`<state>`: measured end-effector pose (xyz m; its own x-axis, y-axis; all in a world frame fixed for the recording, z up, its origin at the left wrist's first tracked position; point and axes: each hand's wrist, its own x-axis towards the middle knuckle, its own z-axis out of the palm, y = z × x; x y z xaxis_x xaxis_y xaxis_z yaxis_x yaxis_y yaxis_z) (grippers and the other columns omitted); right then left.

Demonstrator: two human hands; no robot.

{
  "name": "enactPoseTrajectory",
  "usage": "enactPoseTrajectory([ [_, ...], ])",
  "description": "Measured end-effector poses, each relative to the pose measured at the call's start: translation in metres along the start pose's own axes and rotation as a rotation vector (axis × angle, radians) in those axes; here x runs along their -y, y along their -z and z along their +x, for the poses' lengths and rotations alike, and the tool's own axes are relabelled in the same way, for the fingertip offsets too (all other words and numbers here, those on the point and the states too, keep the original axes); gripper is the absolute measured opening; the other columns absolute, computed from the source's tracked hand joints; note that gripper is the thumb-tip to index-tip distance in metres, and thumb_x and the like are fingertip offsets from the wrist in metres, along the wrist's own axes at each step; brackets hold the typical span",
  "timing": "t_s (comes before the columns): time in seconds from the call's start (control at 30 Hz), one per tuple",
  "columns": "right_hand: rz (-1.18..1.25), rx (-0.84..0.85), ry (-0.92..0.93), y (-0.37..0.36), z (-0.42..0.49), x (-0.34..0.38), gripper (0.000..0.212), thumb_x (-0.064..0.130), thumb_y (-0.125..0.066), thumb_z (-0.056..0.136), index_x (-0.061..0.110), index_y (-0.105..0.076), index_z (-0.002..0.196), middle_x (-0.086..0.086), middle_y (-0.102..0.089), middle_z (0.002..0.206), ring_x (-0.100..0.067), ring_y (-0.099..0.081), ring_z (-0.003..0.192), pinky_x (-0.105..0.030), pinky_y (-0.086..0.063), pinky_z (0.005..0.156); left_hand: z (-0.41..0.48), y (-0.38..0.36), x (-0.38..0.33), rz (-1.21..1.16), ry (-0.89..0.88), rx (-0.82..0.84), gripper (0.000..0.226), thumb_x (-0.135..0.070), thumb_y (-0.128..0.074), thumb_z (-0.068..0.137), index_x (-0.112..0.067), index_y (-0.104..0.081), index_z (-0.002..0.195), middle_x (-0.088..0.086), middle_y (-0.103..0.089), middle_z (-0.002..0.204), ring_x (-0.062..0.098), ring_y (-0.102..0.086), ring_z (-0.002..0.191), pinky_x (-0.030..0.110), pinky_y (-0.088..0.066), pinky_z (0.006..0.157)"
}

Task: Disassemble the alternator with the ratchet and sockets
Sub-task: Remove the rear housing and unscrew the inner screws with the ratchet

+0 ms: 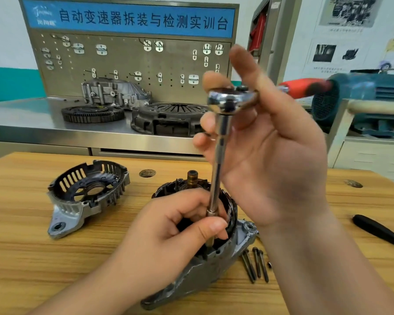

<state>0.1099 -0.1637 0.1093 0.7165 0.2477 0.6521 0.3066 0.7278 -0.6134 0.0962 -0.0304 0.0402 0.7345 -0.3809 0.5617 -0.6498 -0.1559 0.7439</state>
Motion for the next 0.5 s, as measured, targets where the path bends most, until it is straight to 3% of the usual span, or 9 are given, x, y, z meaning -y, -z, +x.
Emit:
enactPoseTrajectory([
  [0.1,-0.681,-0.03,0.505,-0.0024,-0.0022,-0.0026,0.017,0.009,-0.049,0.093,0.013,-0.055,0.109,-0.009,-0.064,0.09,-0.016,-0.059,0.081,-0.025,-0.048,0.074,-0.0005,-0.0003,0.0009,0.004,0.006,-0.011,0.018,-0.038,-0.058,0.079,-0.028,-0.066,0.093,-0.009,-0.073,0.077,0.005,-0.068,0.076,0.009,-0.048,0.069],
  [0.17,-0.955,-0.019,0.727,0.0004,-0.0031,-0.0058,0.016,0.006,-0.048,0.093,0.013,-0.05,0.108,-0.01,-0.062,0.089,-0.014,-0.06,0.084,-0.026,-0.049,0.077,-0.0011,-0.0005,0.0021,-0.01,0.011,-0.007,0.019,-0.037,-0.058,0.081,-0.027,-0.068,0.093,-0.009,-0.073,0.079,0.006,-0.068,0.078,0.01,-0.048,0.07],
  [0.23,-0.856,-0.061,0.643,-0.0004,-0.003,-0.0059,0.012,0.009,-0.049,0.094,0.014,-0.054,0.104,-0.008,-0.063,0.09,-0.015,-0.06,0.085,-0.028,-0.05,0.077,-0.0016,0.0002,0.0029,-0.026,0.015,0.008,0.021,-0.037,-0.056,0.083,-0.028,-0.068,0.097,-0.01,-0.073,0.082,0.007,-0.069,0.081,0.014,-0.051,0.073],
  [0.4,0.01,-0.074,-0.008,0.0012,0.0004,-0.0007,0.021,0.023,-0.044,0.091,0.019,-0.059,0.104,-0.001,-0.071,0.088,-0.014,-0.058,0.069,-0.027,-0.049,0.069,0.0,0.0019,0.0019,-0.023,0.004,0.059,0.018,-0.035,-0.053,0.084,-0.031,-0.067,0.096,-0.013,-0.073,0.084,0.004,-0.069,0.084,0.013,-0.049,0.075],
  [0.47,0.098,-0.069,-0.038,0.0025,0.0008,-0.0022,0.021,0.024,-0.043,0.092,0.02,-0.059,0.106,0.0,-0.071,0.088,-0.014,-0.057,0.069,-0.028,-0.049,0.07,0.0006,0.0017,0.0009,-0.033,0.007,0.041,0.016,-0.036,-0.056,0.081,-0.033,-0.067,0.093,-0.012,-0.073,0.08,0.003,-0.068,0.081,0.01,-0.048,0.073],
  [0.5,0.019,-0.07,0.028,0.0021,-0.0001,-0.003,0.02,0.022,-0.044,0.092,0.02,-0.059,0.106,-0.002,-0.071,0.089,-0.015,-0.057,0.07,-0.027,-0.049,0.071,0.0005,0.0014,0.0005,-0.029,0.005,0.03,0.015,-0.036,-0.057,0.081,-0.033,-0.067,0.091,-0.012,-0.073,0.079,0.002,-0.068,0.079,0.009,-0.047,0.072],
])
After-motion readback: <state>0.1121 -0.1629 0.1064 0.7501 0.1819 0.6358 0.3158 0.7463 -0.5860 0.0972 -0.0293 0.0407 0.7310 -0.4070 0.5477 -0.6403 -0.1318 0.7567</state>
